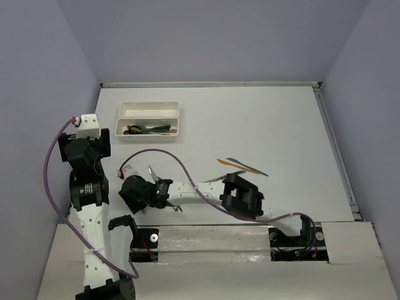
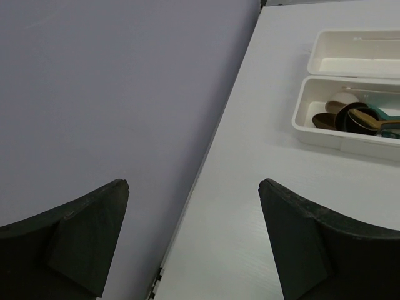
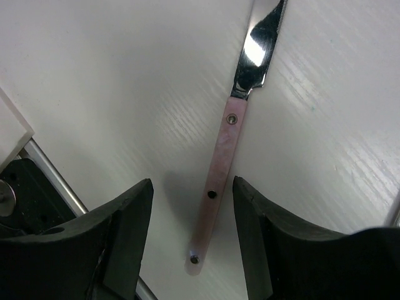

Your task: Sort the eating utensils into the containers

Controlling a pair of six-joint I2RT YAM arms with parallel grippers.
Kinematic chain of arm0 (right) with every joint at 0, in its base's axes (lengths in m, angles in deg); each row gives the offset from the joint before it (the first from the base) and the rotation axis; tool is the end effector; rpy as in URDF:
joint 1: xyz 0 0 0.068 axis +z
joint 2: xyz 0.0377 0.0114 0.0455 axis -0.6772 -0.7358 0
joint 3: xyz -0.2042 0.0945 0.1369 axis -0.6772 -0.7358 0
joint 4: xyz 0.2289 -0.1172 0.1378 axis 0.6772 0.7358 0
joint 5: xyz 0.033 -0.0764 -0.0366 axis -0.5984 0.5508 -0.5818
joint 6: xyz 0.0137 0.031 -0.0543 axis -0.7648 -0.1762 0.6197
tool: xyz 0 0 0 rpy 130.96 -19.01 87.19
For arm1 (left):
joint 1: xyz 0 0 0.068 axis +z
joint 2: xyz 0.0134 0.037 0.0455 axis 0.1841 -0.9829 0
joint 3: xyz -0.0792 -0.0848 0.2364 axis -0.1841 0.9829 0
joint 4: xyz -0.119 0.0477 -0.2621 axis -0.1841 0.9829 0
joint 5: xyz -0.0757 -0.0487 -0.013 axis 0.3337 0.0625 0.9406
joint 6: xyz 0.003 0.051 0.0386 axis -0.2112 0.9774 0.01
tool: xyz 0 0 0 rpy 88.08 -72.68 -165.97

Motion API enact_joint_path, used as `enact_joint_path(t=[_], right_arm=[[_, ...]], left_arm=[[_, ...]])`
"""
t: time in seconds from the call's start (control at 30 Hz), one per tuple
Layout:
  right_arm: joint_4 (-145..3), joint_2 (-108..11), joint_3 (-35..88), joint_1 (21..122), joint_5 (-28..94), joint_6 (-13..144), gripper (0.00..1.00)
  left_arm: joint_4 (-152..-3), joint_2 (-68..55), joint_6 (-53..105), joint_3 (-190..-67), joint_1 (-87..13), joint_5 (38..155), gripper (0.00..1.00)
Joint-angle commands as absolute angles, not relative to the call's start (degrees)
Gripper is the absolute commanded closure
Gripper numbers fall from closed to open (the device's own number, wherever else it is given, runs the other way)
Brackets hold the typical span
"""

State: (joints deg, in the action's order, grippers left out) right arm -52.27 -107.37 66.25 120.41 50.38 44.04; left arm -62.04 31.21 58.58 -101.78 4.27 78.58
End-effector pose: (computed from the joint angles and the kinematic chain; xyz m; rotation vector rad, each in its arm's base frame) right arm 0.1314 0.5664 0.1338 -0.9311 2.2417 0.7096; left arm 0.1965 0.0608 0.3566 -0.0354 1.6906 0.6192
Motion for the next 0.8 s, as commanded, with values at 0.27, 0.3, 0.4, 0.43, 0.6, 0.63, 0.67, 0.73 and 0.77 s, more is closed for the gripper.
enact_joint_path(t=[0.27, 0.3, 0.4, 0.43, 0.6, 0.63, 0.67, 0.73, 0.77], right_arm=[[-33.85, -114.90, 76.95, 124.19, 56.96, 41.96, 0.65], [-32.53, -115.35, 78.79, 124.19, 57.49, 41.96, 0.68], [-27.78, -116.40, 80.74, 125.33, 59.60, 42.05, 0.78], [-26.46, -116.41, 80.74, 125.33, 60.04, 42.05, 0.82], [-24.96, -115.18, 79.43, 126.39, 62.16, 41.70, 1.00], [-24.87, -114.48, 77.68, 126.39, 62.42, 41.44, 1.00], [-24.87, -113.60, 76.36, 126.39, 62.59, 41.35, 1.00], [-24.95, -110.35, 73.20, 126.39, 61.29, 41.70, 1.00], [-24.95, -109.04, 68.75, 126.39, 60.23, 41.35, 1.00]], left_arm=[[-57.02, 33.63, 57.63, -109.63, 4.68, 84.45, 0.01], [-56.76, 33.81, 57.81, -109.90, 4.60, 84.80, 0.01], [-55.88, 34.25, 58.16, -110.69, 4.60, 85.33, 0.01], [-55.53, 34.42, 58.16, -110.95, 4.60, 85.41, 0.01], [-54.20, 34.43, 58.16, -111.83, 4.60, 86.64, 0.01], [-53.94, 34.43, 58.16, -111.75, 4.51, 86.73, 0.01], [-53.77, 34.43, 58.33, -111.66, 4.60, 86.99, 0.01], [-53.41, 34.43, 58.60, -111.13, 4.60, 87.09, 0.01], [-53.15, 34.43, 58.86, -110.61, 4.60, 87.09, 0.01]])
